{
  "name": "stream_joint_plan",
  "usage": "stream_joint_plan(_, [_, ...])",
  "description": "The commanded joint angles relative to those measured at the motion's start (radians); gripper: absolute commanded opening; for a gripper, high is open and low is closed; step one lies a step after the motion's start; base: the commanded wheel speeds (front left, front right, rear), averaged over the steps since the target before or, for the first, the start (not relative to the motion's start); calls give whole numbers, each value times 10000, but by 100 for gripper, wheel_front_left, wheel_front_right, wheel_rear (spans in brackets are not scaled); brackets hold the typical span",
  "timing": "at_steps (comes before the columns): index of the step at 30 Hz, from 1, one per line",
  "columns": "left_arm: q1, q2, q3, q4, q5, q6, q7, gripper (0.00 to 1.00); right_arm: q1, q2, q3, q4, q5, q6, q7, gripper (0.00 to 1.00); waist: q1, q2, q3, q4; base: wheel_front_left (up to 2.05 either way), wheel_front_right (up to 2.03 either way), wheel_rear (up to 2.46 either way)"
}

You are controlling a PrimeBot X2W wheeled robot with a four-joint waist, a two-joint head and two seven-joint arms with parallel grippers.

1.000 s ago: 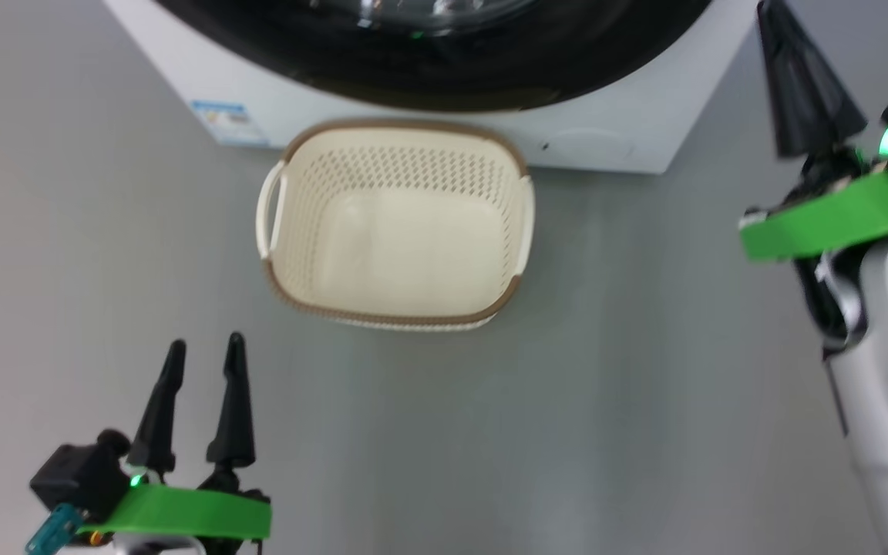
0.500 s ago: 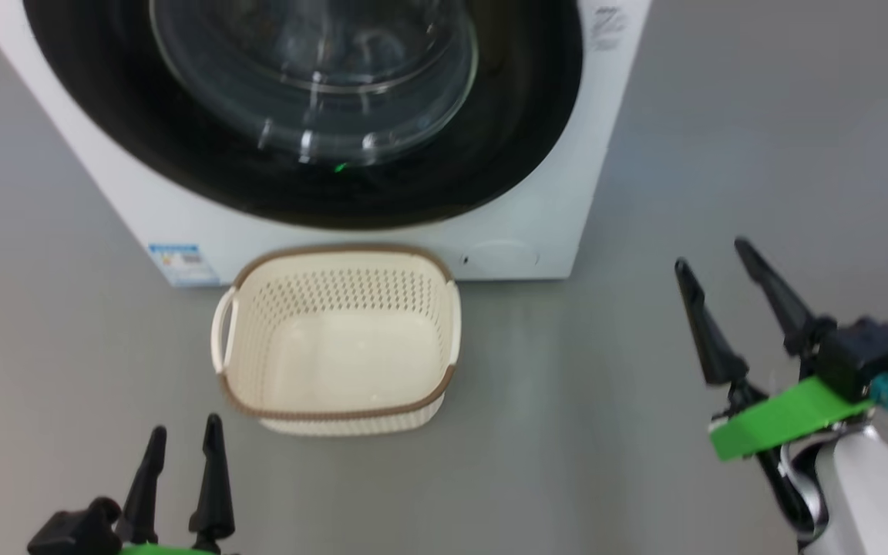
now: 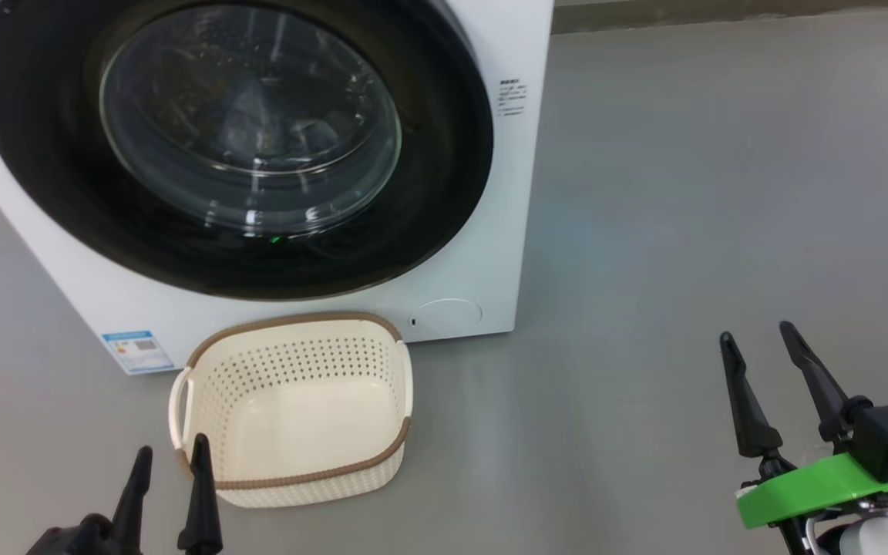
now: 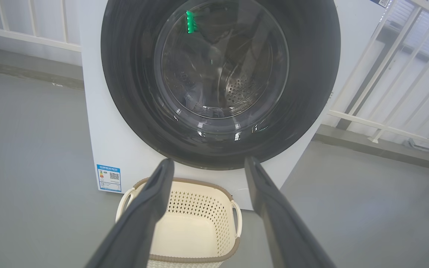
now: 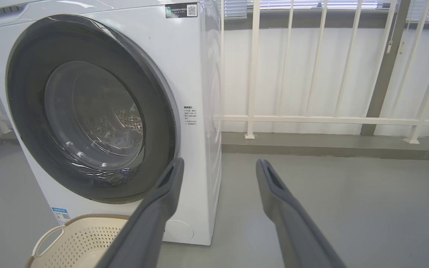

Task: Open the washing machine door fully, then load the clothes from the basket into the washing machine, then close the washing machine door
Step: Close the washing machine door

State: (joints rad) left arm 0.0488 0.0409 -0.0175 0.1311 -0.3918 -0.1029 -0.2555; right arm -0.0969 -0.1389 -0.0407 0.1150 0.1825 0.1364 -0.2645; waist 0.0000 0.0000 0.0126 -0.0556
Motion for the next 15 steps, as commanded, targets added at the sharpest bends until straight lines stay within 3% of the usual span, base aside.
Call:
stream_joint_plan(1, [-68, 93, 404, -163, 137, -78, -63, 100, 16, 15, 110, -315, -90, -57, 27, 100, 0, 0, -149, -194, 0, 0, 0])
stream_joint_plan(15, [177, 93, 587, -102, 241, -154, -63, 100, 675, 494, -460, -89, -286, -57, 27, 100, 0, 0, -408, -469, 0, 0, 0])
